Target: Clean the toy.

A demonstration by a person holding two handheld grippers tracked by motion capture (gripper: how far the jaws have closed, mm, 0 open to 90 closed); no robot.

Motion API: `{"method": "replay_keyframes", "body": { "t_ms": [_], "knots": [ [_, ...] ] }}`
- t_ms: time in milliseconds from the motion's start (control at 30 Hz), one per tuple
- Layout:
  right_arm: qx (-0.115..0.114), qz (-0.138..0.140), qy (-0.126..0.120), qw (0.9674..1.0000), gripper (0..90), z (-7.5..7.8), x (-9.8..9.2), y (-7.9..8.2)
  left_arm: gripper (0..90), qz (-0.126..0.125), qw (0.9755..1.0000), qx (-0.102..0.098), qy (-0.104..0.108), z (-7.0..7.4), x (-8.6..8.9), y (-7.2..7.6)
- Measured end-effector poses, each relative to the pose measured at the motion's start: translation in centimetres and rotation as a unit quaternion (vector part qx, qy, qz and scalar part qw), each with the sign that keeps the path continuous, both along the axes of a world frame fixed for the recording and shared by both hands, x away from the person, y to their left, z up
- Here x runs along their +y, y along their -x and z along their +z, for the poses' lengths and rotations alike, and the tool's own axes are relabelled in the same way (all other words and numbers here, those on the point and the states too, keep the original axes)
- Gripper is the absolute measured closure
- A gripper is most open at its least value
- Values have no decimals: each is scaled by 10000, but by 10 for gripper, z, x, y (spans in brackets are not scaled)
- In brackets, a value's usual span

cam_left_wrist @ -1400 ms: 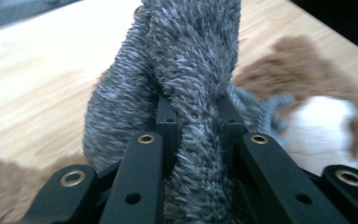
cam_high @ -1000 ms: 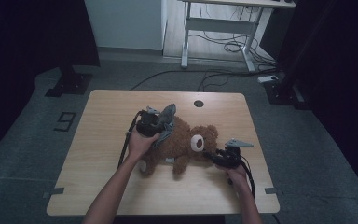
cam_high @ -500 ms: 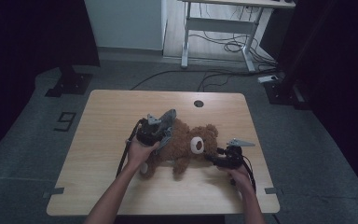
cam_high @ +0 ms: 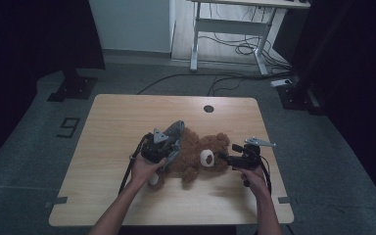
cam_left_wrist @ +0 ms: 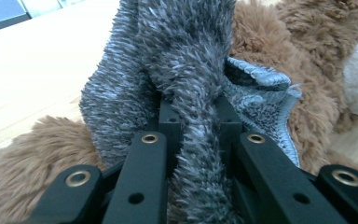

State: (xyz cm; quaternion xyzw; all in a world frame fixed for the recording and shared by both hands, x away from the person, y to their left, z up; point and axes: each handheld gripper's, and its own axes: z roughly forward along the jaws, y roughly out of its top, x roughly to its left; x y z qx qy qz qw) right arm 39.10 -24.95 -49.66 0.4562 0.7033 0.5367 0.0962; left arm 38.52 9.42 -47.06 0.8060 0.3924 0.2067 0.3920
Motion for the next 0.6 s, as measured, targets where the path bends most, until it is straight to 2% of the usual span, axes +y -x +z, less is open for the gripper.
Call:
{"method": "replay_keyframes", "body": {
  "t_ms": [33, 67, 167, 300, 367, 400, 433, 533, 600],
  "knots": [
    [-50, 42, 152, 9999, 70, 7, 10, -6, 782, -13, 10000, -3, 3, 0, 0, 2],
    [-50, 42, 152, 9999, 70, 7, 10, -6, 782, -18, 10000, -27, 19, -1, 1, 4],
    [30, 85, 376, 9993, 33, 13, 26, -18, 783, -56, 10000, -42, 53, -3, 2, 10],
    [250, 240, 597, 9976, 4, 5, 37, -24, 783, -117, 9999, -47, 109, -5, 4, 16],
    [399, 316, 391, 9979, 0, -4, 35, -24, 783, -162, 9998, -50, 114, -6, 4, 20],
    [472, 345, 199, 9981, 0, -13, 34, -23, 782, -183, 9997, -52, 123, -7, 4, 22],
    [487, 371, 134, 9980, 0, -15, 34, -22, 782, -208, 9997, -48, 120, -7, 4, 24],
    [494, 417, 79, 9979, 10, -19, 34, -18, 782, -246, 9996, -28, 157, -10, 5, 30],
    [435, 450, 84, 9980, 55, -22, 33, -11, 781, -300, 9992, 20, 245, -12, 7, 35]
  ]
}}
